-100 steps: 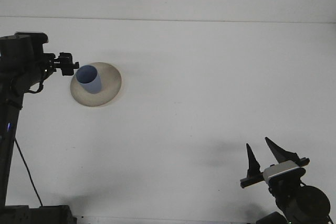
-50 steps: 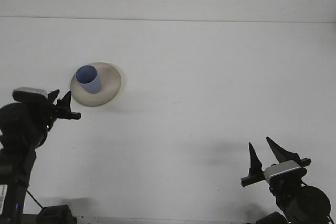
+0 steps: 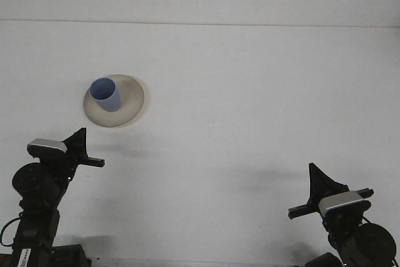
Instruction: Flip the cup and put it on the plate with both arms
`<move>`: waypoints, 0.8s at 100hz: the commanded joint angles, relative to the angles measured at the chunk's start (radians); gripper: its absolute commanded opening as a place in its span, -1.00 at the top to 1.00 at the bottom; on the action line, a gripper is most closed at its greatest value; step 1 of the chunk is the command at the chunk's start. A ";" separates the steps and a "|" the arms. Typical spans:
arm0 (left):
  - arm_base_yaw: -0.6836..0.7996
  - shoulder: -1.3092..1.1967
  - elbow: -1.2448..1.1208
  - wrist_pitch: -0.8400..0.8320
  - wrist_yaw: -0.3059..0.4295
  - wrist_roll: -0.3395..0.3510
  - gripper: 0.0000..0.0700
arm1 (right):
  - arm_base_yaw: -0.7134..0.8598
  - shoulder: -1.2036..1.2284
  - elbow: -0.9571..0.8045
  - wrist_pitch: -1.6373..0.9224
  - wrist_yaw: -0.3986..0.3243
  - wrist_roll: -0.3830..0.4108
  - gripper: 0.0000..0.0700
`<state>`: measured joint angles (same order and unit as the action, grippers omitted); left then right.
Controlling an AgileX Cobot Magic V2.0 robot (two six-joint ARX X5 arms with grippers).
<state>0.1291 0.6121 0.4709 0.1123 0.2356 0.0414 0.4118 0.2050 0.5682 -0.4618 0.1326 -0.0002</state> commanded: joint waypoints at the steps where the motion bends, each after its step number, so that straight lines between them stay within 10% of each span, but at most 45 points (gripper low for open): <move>1: 0.002 -0.002 0.014 0.020 0.001 -0.049 0.96 | 0.004 -0.002 0.002 0.004 -0.001 0.011 1.00; 80: -0.005 -0.136 0.009 0.021 -0.007 -0.033 0.96 | 0.004 -0.002 0.002 0.006 -0.001 0.011 1.00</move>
<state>0.1261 0.4980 0.4706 0.1059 0.2344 -0.0250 0.4118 0.2050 0.5678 -0.4644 0.1318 0.0002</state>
